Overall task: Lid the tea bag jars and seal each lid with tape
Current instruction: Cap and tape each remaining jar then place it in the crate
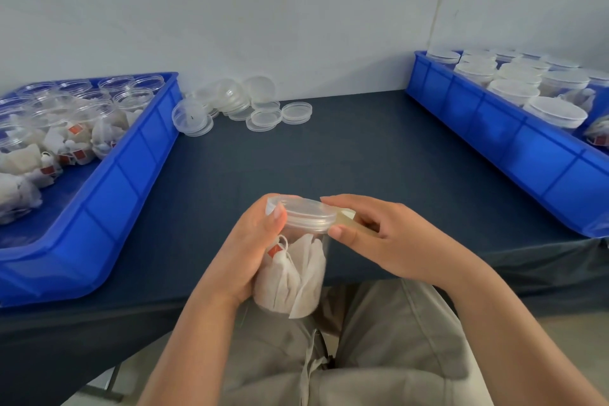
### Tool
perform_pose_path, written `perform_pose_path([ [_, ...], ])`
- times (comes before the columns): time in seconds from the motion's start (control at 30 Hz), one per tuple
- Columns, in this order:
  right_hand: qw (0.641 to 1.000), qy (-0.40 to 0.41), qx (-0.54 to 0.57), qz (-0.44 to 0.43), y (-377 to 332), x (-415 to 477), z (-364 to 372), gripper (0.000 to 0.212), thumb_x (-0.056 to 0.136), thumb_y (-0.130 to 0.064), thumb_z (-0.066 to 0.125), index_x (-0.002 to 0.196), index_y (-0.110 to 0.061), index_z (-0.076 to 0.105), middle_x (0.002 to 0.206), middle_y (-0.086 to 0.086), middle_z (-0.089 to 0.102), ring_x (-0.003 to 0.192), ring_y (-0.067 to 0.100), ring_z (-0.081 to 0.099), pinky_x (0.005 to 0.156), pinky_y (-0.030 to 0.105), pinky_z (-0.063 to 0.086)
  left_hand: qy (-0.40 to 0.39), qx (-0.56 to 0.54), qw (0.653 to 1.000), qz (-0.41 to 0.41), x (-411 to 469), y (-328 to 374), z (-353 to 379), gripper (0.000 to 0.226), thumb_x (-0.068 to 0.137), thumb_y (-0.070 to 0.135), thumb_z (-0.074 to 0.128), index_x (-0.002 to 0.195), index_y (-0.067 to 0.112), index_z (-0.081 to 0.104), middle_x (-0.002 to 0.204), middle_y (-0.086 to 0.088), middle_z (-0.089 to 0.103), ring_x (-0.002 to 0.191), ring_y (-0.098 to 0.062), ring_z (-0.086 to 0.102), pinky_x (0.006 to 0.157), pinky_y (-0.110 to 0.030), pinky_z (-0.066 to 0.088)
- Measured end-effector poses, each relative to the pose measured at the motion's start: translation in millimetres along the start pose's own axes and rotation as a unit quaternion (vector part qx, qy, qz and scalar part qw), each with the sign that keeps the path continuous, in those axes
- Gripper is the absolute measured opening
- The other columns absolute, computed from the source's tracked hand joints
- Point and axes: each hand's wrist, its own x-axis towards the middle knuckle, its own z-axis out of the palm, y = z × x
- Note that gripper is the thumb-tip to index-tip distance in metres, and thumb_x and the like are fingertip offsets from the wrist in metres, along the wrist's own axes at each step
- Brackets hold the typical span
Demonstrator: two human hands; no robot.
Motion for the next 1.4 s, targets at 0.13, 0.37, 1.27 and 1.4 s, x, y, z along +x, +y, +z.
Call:
perform_pose_path([
  [0.13,1.0,0.023,-0.005,0.003,-5.4,-1.8,1.7,0.054,0.093,-0.085,0.048,0.142,-0.062,0.051,0.086,-0.039,0.061,0.073,-0.003,0.058,0.068,0.006,0.042,0.03,0.1,0.994,0.043,3.1,7.6,1.2,0.064,0.087,0.08,0.061,0.13,0.035,0.071,0.121,0.005,0.077,0.111,-0.019,0.074,0.088,-0.035,0.061],
  [0.37,0.99,0.113,-0.068,0.041,-24.4,-5.9,18.7,0.062,0.089,-0.089,0.039,0.142,-0.059,0.05,0.112,-0.045,0.064,0.099,-0.013,0.061,0.076,0.016,0.047,0.143,0.248,0.954,0.083,-8.3,27.6,25.3,0.021,0.093,0.076,0.043,0.111,0.073,0.053,0.116,0.045,0.062,0.111,0.018,0.059,0.082,-0.009,0.051],
  [1.27,0.997,0.046,-0.055,0.037,0.6,1.4,7.4,0.055,0.091,-0.087,0.034,0.136,-0.06,0.05,0.097,-0.034,0.063,0.09,-0.003,0.061,0.068,0.021,0.044,0.065,0.089,0.992,-0.064,-5.5,32.3,6.9,0.086,0.052,0.105,0.061,0.113,0.046,0.075,0.111,0.007,0.079,0.105,-0.017,0.076,0.089,-0.041,0.061],
  [1.4,0.998,0.041,-0.032,0.017,-5.0,3.6,12.1,0.063,0.088,-0.092,0.031,0.139,-0.059,0.049,0.104,-0.043,0.061,0.094,-0.007,0.062,0.071,0.019,0.044,0.022,-0.007,0.991,-0.129,-7.8,21.2,5.4,0.086,0.058,0.097,0.072,0.118,0.035,0.077,0.119,-0.007,0.078,0.109,-0.028,0.077,0.085,-0.041,0.063],
])
